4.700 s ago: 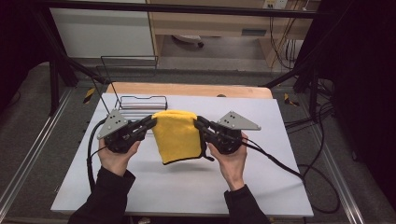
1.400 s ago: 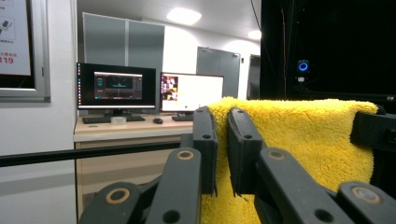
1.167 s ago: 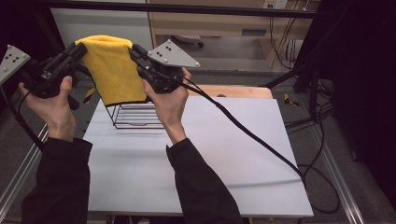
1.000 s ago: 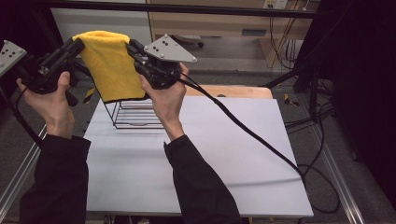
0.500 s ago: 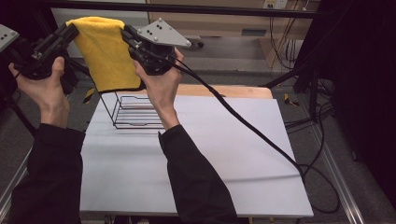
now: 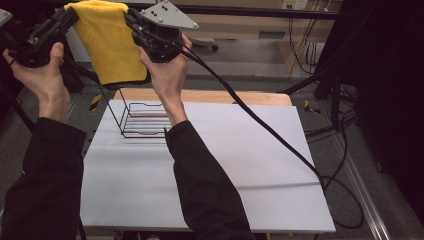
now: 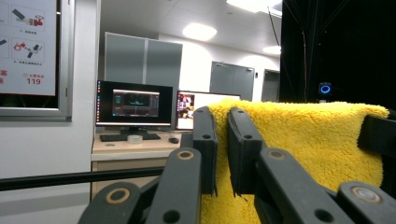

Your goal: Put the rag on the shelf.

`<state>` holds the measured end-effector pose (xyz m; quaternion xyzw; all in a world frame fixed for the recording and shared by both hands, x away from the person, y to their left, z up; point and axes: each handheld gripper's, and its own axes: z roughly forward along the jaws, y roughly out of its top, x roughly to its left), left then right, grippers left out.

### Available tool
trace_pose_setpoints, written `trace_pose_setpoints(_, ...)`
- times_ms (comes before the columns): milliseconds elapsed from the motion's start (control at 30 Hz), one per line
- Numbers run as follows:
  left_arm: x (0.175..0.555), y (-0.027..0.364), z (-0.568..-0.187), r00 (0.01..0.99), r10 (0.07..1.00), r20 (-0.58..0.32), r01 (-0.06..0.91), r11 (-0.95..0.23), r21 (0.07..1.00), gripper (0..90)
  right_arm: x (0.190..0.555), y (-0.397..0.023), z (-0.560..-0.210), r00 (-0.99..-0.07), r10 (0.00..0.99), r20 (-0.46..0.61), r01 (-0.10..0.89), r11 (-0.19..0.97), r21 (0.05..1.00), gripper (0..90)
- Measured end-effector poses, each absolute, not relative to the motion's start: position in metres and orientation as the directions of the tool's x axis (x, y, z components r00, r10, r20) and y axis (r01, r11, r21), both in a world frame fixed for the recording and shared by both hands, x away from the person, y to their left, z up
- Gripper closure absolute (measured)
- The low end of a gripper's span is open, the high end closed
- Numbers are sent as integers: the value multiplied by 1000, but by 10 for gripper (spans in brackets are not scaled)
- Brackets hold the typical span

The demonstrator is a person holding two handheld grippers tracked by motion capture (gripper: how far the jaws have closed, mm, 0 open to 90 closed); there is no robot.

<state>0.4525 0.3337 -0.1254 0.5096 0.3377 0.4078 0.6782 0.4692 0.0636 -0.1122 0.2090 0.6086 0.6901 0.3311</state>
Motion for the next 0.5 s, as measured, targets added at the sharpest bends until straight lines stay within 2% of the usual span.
trace_pose_setpoints(500,483,340,-128,412,910,-39,-190,127,973,826,505,73,-117,-696,713,-87,-171,-47,984,812)
